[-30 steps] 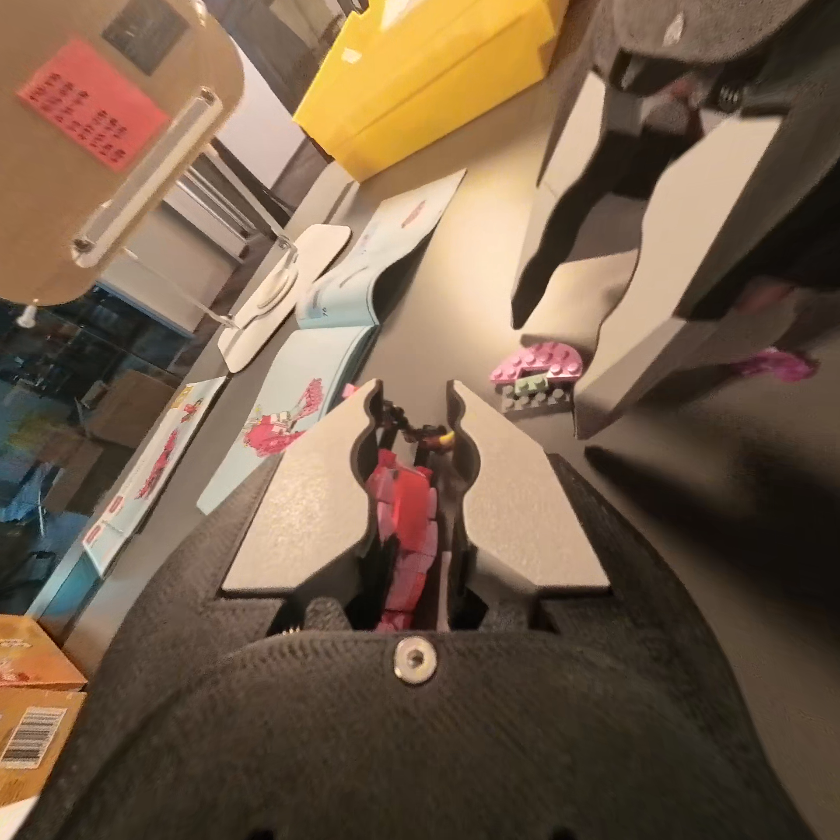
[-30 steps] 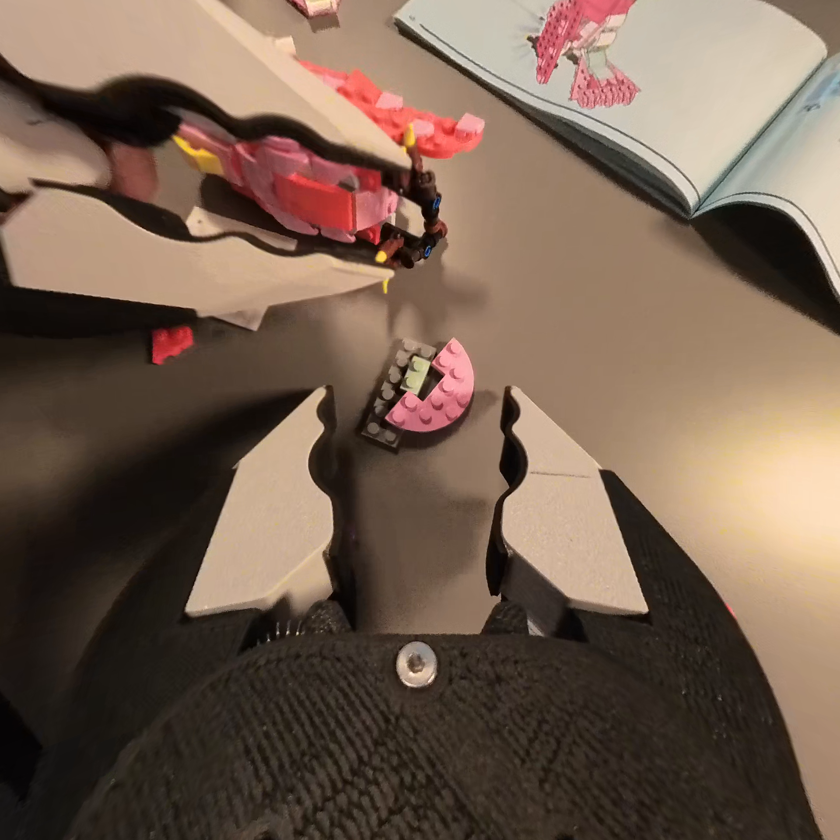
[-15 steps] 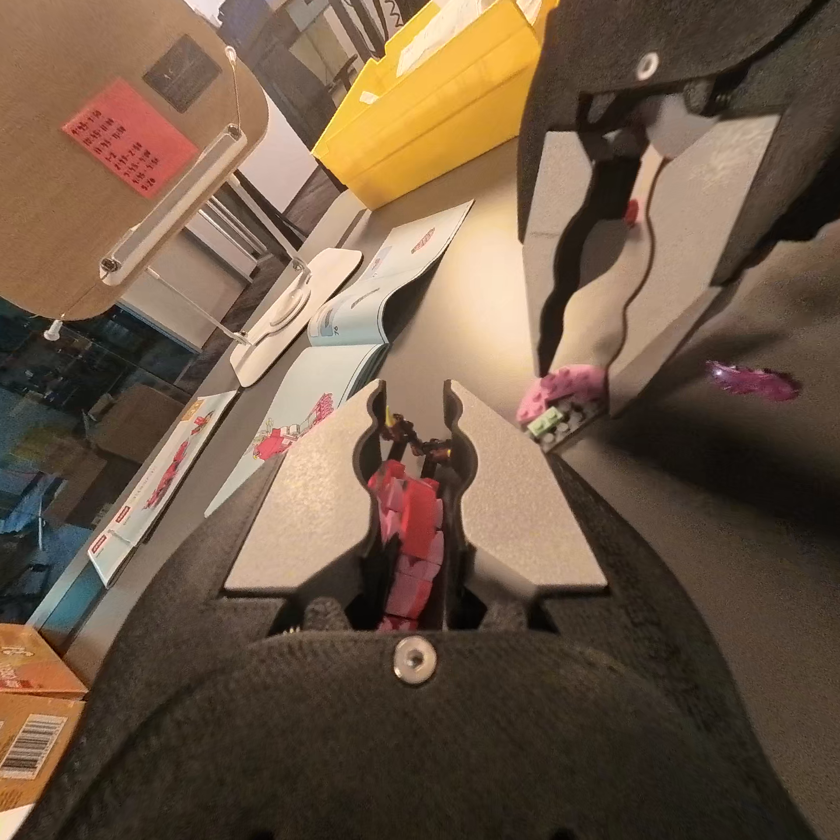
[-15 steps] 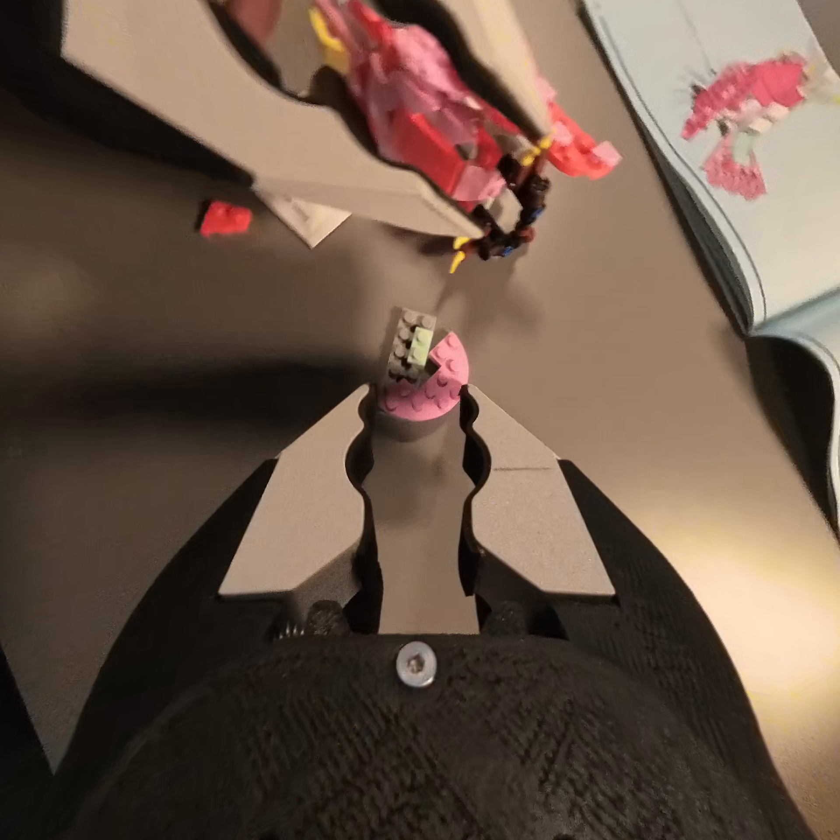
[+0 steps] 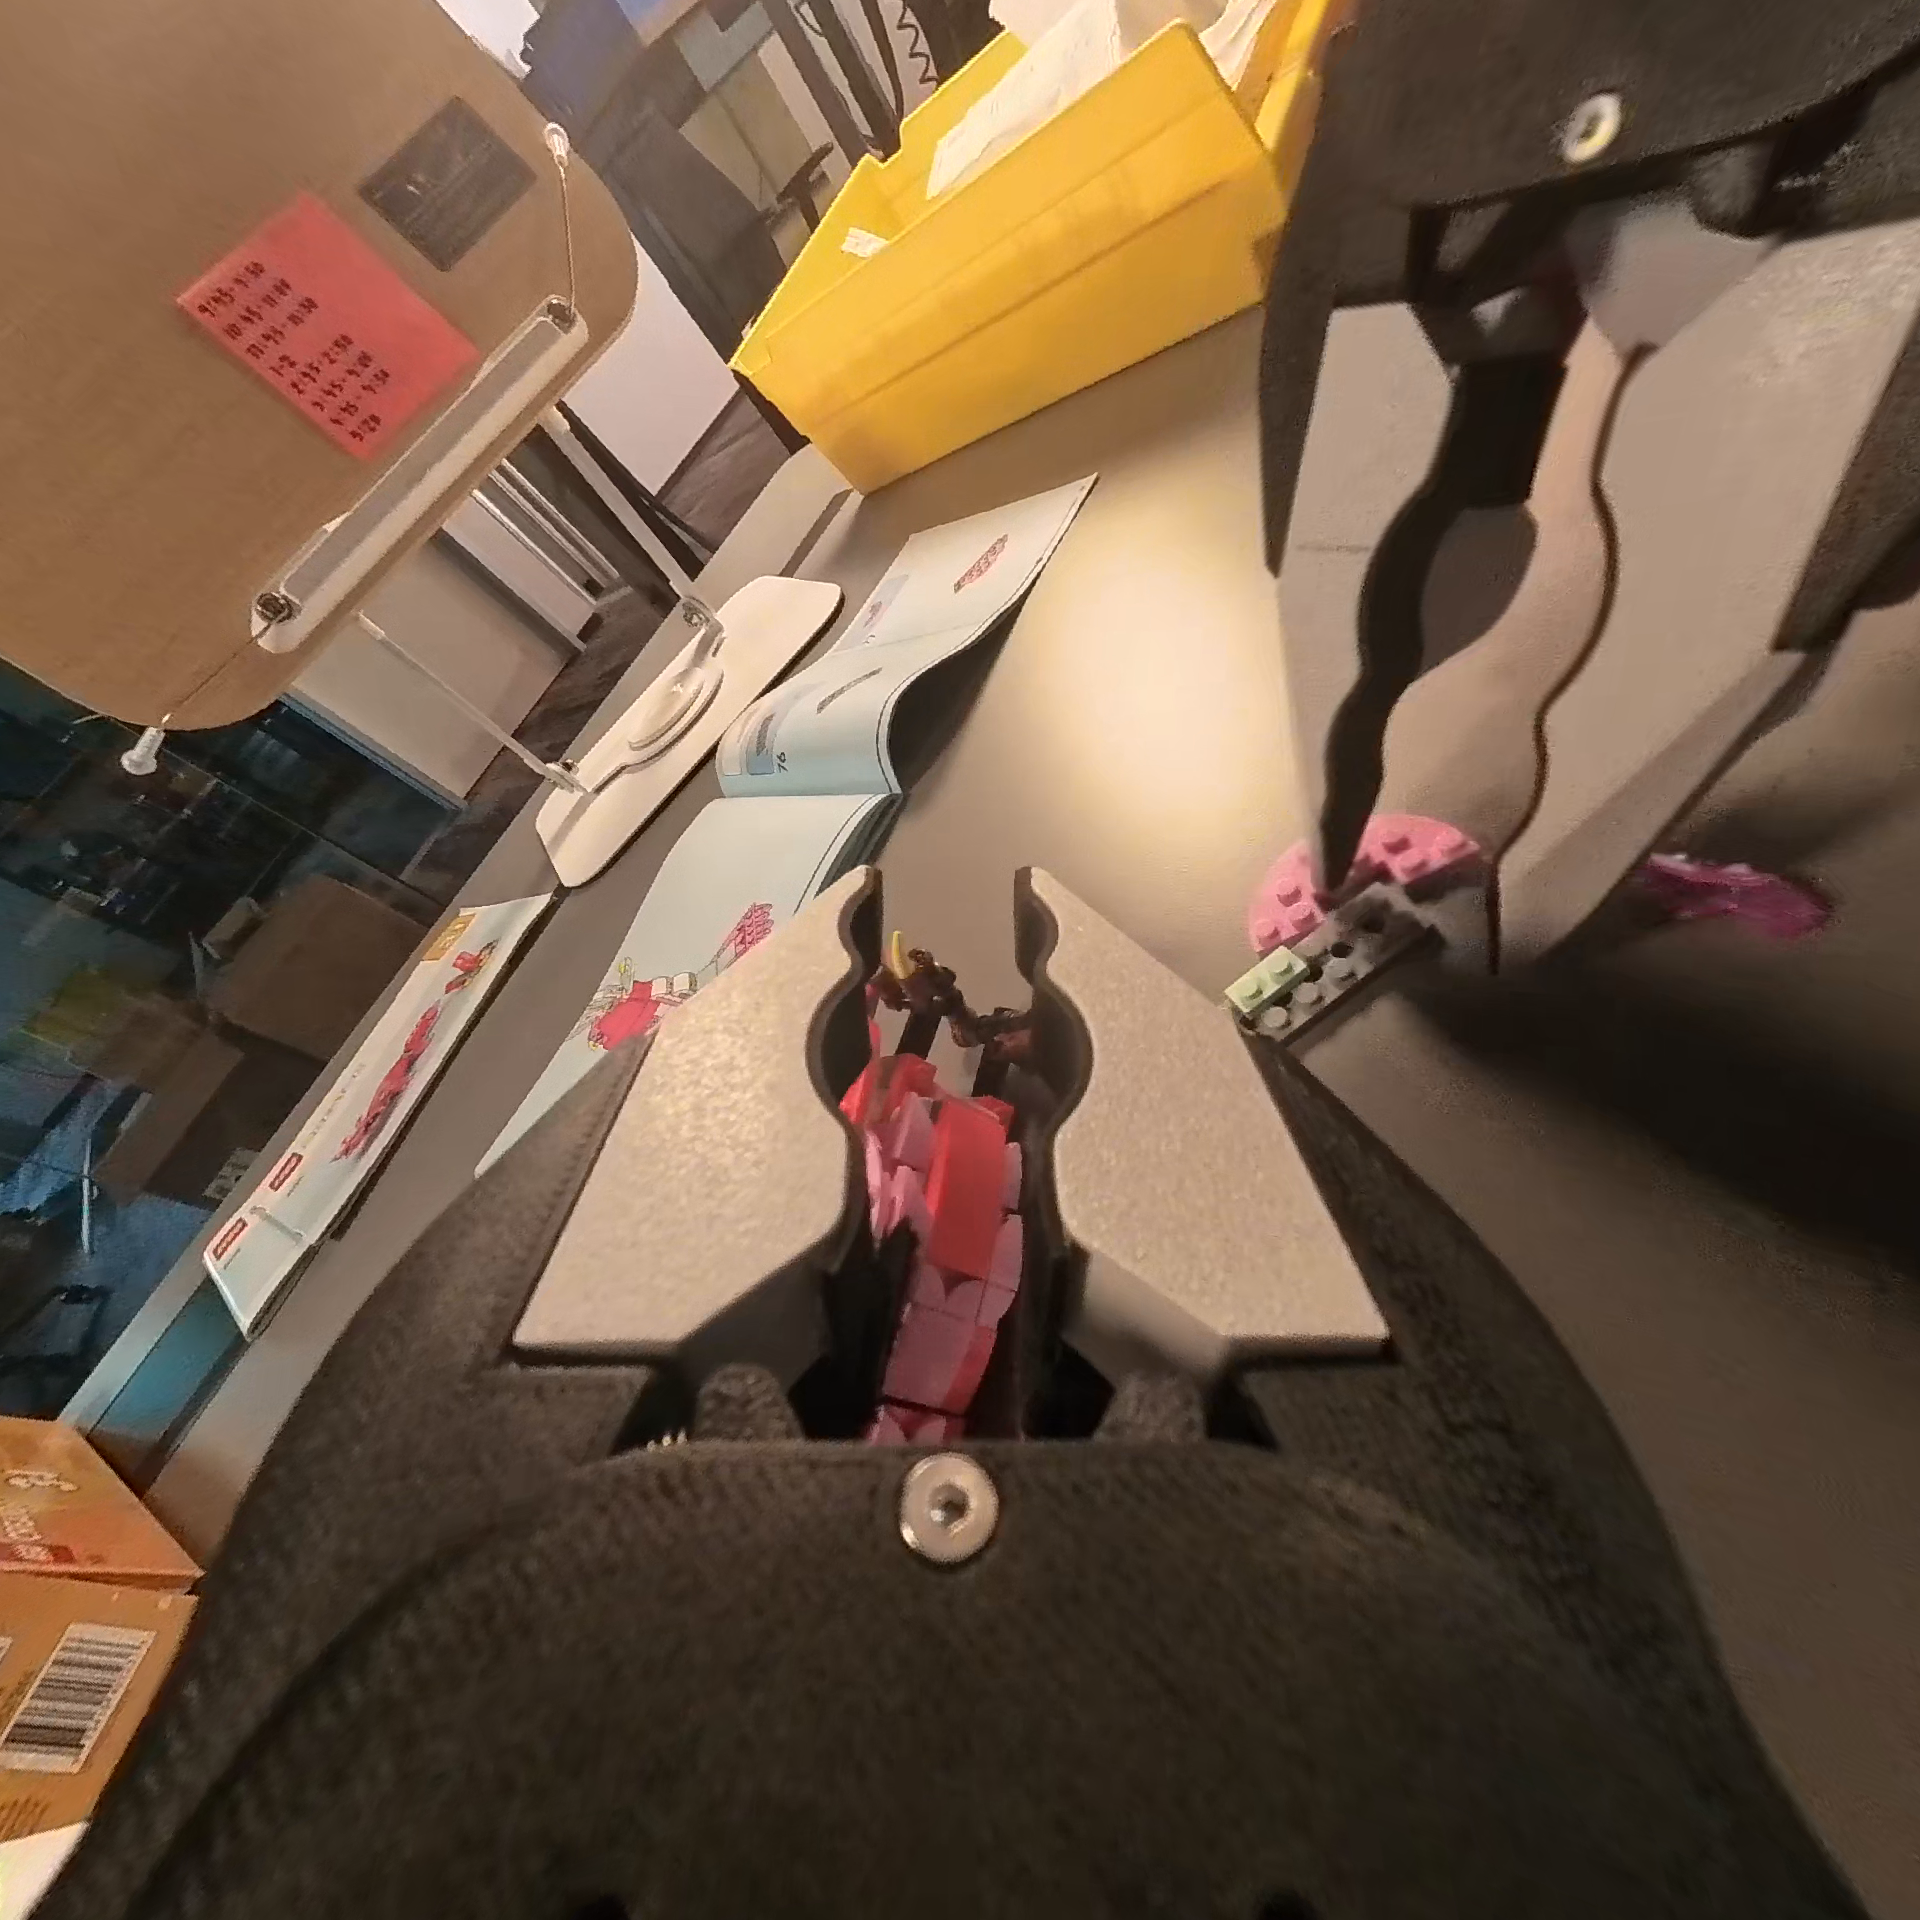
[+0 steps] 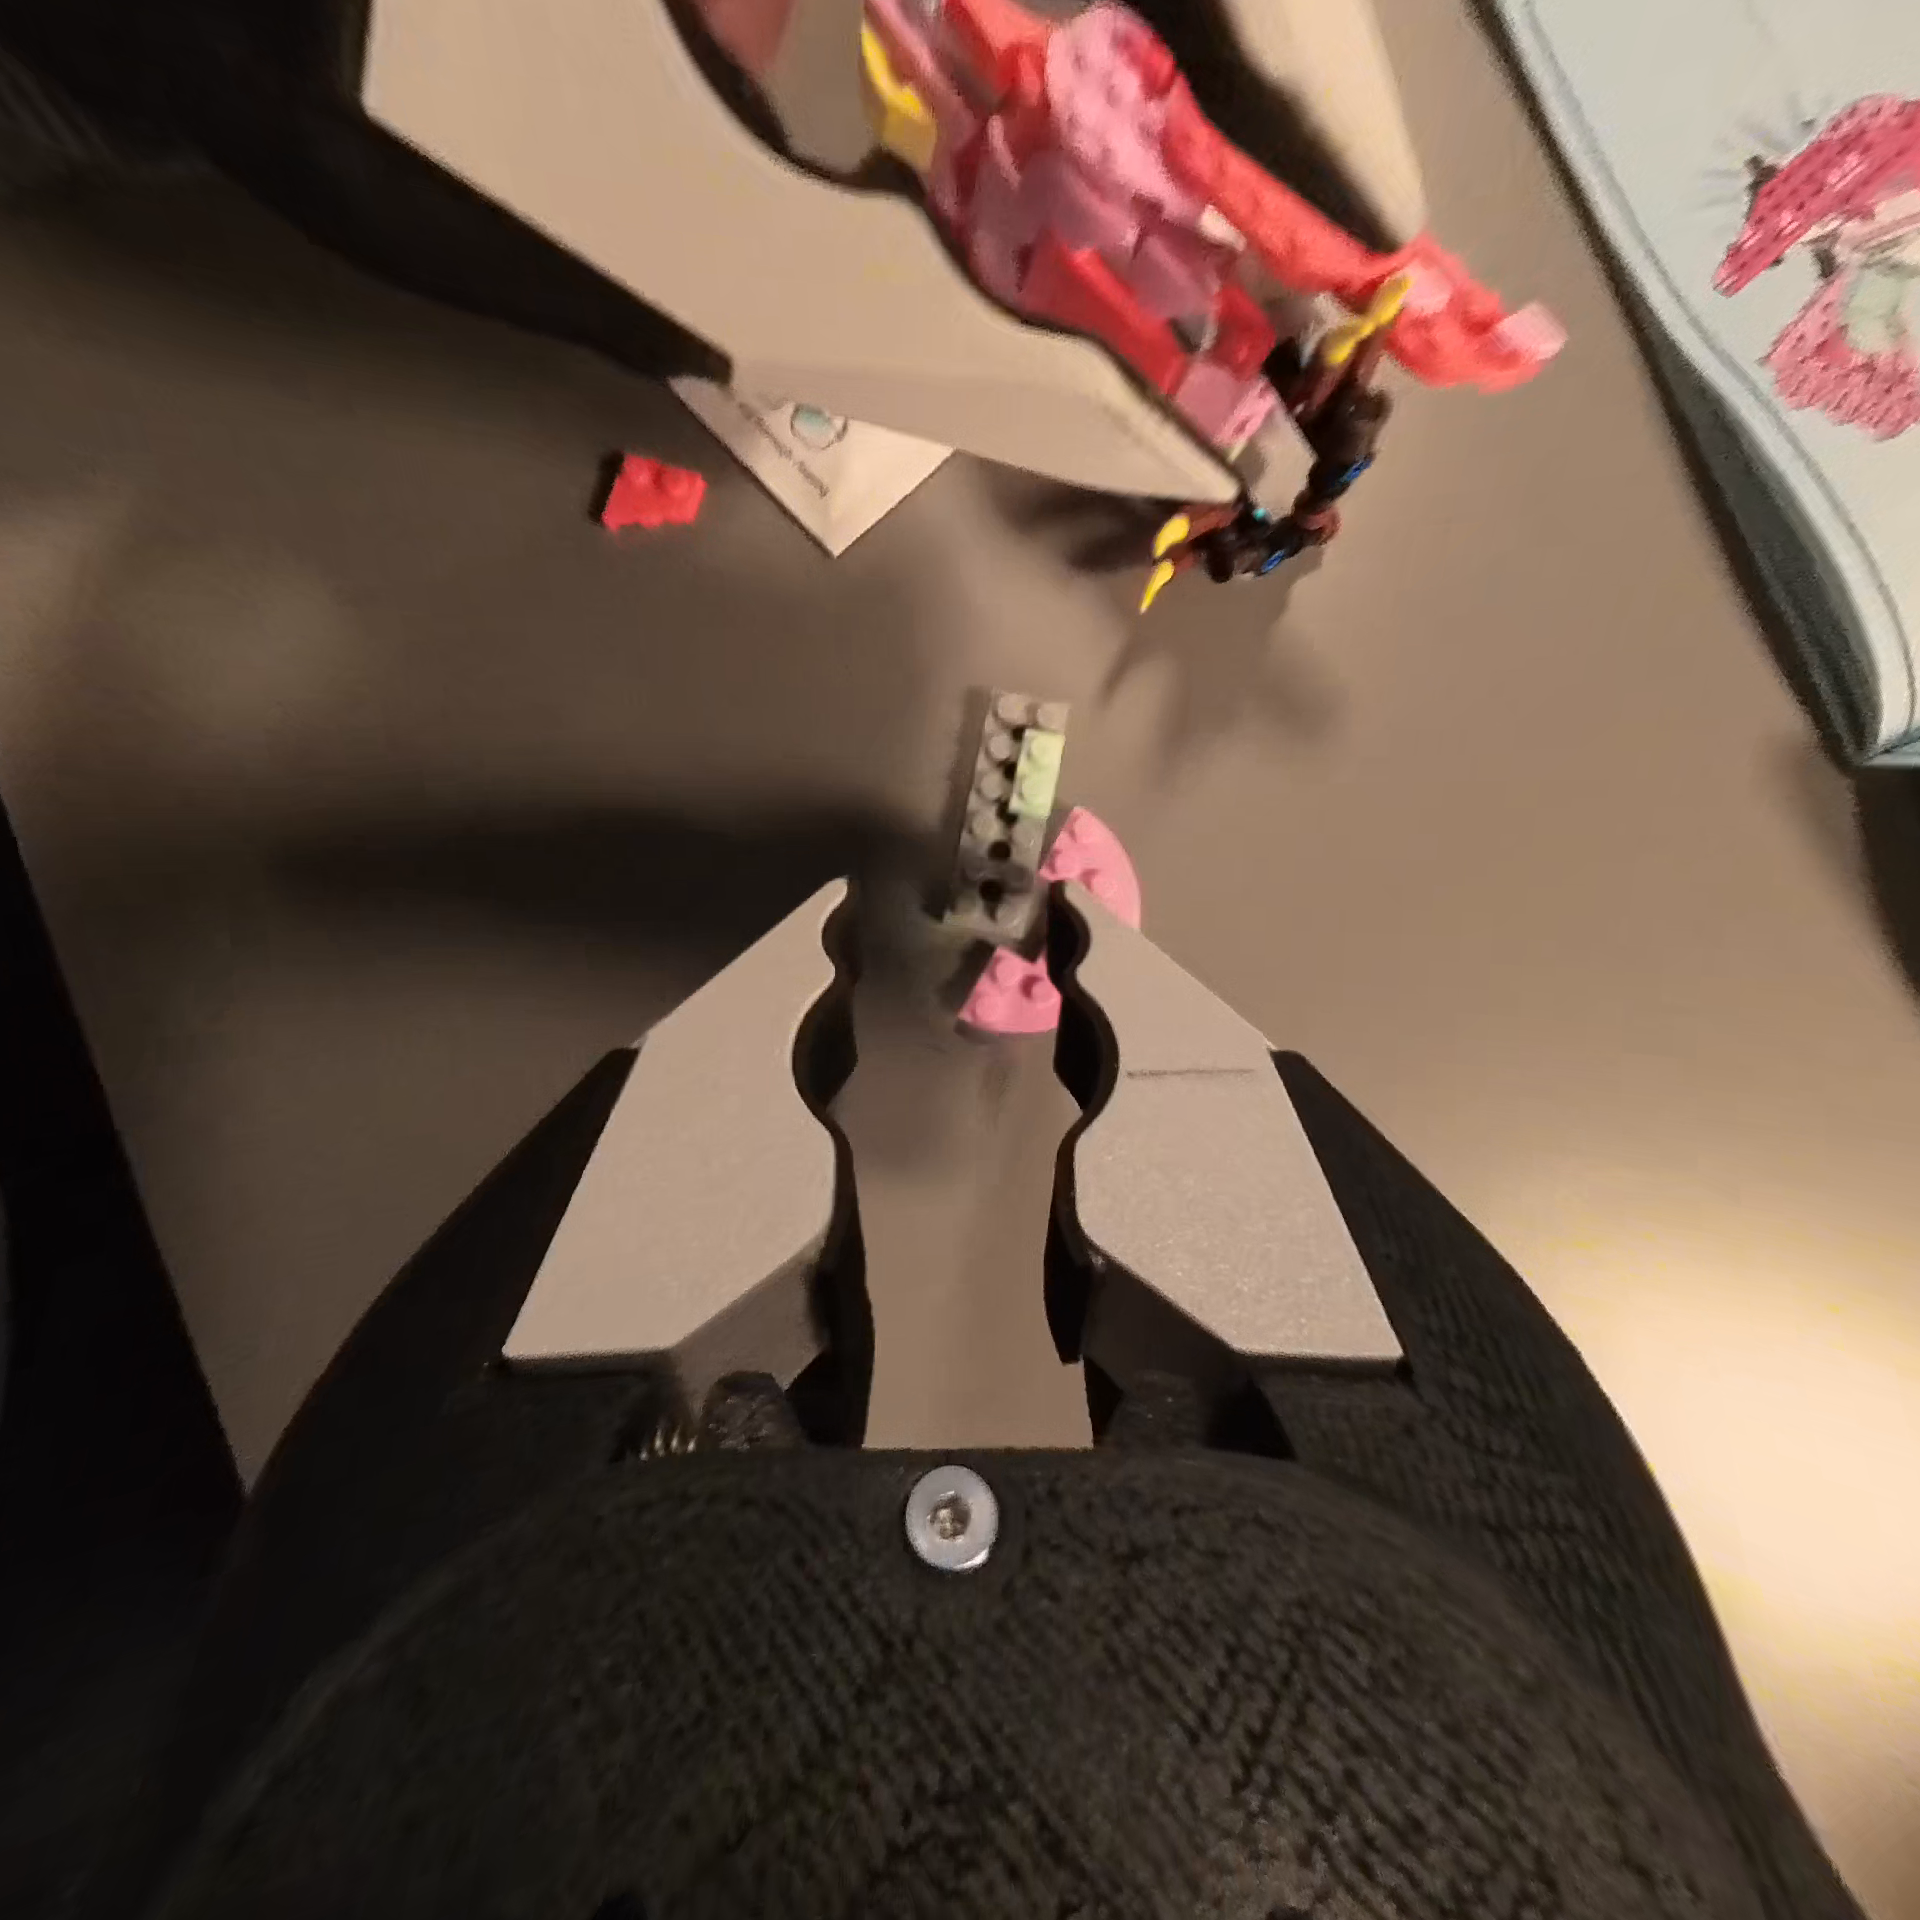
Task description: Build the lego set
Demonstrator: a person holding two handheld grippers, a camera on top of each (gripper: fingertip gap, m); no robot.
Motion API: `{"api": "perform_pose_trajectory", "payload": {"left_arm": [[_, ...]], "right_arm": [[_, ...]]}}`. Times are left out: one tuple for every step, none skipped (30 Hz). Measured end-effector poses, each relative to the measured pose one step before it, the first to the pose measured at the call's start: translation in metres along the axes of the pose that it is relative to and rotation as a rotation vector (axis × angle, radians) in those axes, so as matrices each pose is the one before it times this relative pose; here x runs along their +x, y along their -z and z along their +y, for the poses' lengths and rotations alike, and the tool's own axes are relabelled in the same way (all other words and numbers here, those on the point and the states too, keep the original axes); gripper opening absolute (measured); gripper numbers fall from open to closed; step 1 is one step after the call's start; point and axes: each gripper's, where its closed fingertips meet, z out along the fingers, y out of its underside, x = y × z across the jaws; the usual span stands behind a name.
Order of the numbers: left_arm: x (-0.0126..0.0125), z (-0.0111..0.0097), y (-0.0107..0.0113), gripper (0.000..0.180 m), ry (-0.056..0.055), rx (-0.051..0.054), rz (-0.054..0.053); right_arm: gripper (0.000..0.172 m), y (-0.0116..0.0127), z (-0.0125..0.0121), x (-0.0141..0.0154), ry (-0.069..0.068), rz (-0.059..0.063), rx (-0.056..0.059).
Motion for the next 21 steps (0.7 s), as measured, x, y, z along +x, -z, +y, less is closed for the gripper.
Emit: {"api": "perform_pose_trajectory", "payload": {"left_arm": [[0.00017, 0.00030, -0.00019, 0.024, -0.0012, -0.0018, 0.0009], [0.00038, 0.00023, -0.00012, 0.024, -0.0007, -0.0008, 0.0010], [0.00023, 0.00013, -0.00011, 0.024, -0.0003, -0.0007, 0.0013], [0.00033, -0.00010, -0.00006, 0.023, -0.0003, 0.0004, 0.0008], [0.00026, -0.00013, -0.00001, 0.023, -0.0008, 0.0000, 0.0010], [0.00026, 0.00009, -0.00013, 0.023, -0.0012, -0.0004, 0.0008], [0.00018, 0.00007, 0.00002, 0.024, -0.0015, -0.0009, 0.0004], [-0.00003, 0.00024, -0.00003, 0.024, -0.0019, -0.0010, -0.0005], [-0.00001, 0.00009, 0.00005, 0.024, -0.0014, -0.0006, -0.0006], [-0.00008, 0.00006, -0.00004, 0.024, 0.0001, 0.0000, 0.0002], [-0.00002, 0.00011, 0.00009, 0.024, 0.0006, 0.0001, 0.0005], [0.00006, -0.00014, 0.00009, 0.024, 0.0001, 0.0004, 0.0004], [-0.00007, -0.00017, 0.00009, 0.023, 0.0000, 0.0010, -0.0001], [0.00017, -0.00022, 0.00006, 0.023, 0.0009, 0.0014, 0.0012], [0.00029, -0.00033, 0.00004, 0.023, 0.0008, 0.0007, 0.0016], [0.00009, -0.00016, 0.00008, 0.023, -0.0006, 0.0006, -0.0003], [0.00000, -0.00041, 0.00016, 0.023, -0.0017, 0.0007, -0.0004], [-0.00012, -0.00027, 0.00017, 0.023, -0.0006, 0.0007, -0.0005], [-0.00026, -0.00025, 0.00021, 0.023, 0.0013, 0.0014, -0.0003], [-0.00010, -0.00022, 0.00004, 0.023, 0.0022, 0.0008, 0.0007], [-0.00010, -0.00001, 0.00010, 0.023, 0.0009, 0.0003, 0.0001]], "right_arm": [[0.032, -0.00073, 0.00272, -0.00002, 0.0077, 0.0217, -0.0255], [0.032, -0.00008, 0.00061, 0.00089, 0.0000, 0.0199, -0.0105], [0.031, 0.00018, -0.00053, 0.00148, -0.0088, 0.0151, -0.0023], [0.031, -0.00044, 0.00006, 0.00185, -0.0095, 0.0124, -0.0055], [0.030, -0.00089, -0.00051, 0.00093, -0.0092, 0.0030, -0.0012], [0.028, -0.00096, -0.00086, -0.00066, -0.0097, -0.0111, 0.0011], [0.024, -0.00094, -0.00072, -0.00175, -0.0070, -0.0188, 0.0005], [0.020, -0.00044, -0.00013, -0.00140, 0.0007, -0.0170, -0.0022], [0.015, 0.00017, 0.00043, -0.00050, 0.0110, -0.0089, -0.0048], [0.014, 0.00086, 0.00116, 0.00007, 0.0210, -0.0053, -0.0083], [0.013, 0.00166, 0.00248, -0.00013, 0.0272, -0.0088, -0.0132], [0.013, 0.00240, 0.00375, -0.00035, 0.0296, -0.0131, -0.0176], [0.013, 0.00316, 0.00536, -0.00074, 0.0279, -0.0177, -0.0231], [0.013, 0.00377, 0.00597, -0.00210, 0.0236, -0.0268, -0.0258], [0.014, 0.00407, 0.00370, -0.00214, 0.0134, -0.0247, -0.0113], [0.014, 0.00482, -0.00071, 0.00095, -0.0053, -0.0038, 0.0171], [0.015, 0.00540, -0.00366, 0.00432, -0.0243, 0.0138, 0.0356], [0.016, 0.00446, -0.00379, 0.00643, -0.0412, 0.0225, 0.0369], [0.018, 0.00222, -0.00233, 0.00694, -0.0483, 0.0222, 0.0262], [0.021, -0.00005, 0.00024, 0.00533, -0.0359, 0.0145, 0.0109], [0.025, -0.00184, 0.00207, 0.00423, -0.0131, 0.0136, -0.0002]]}}
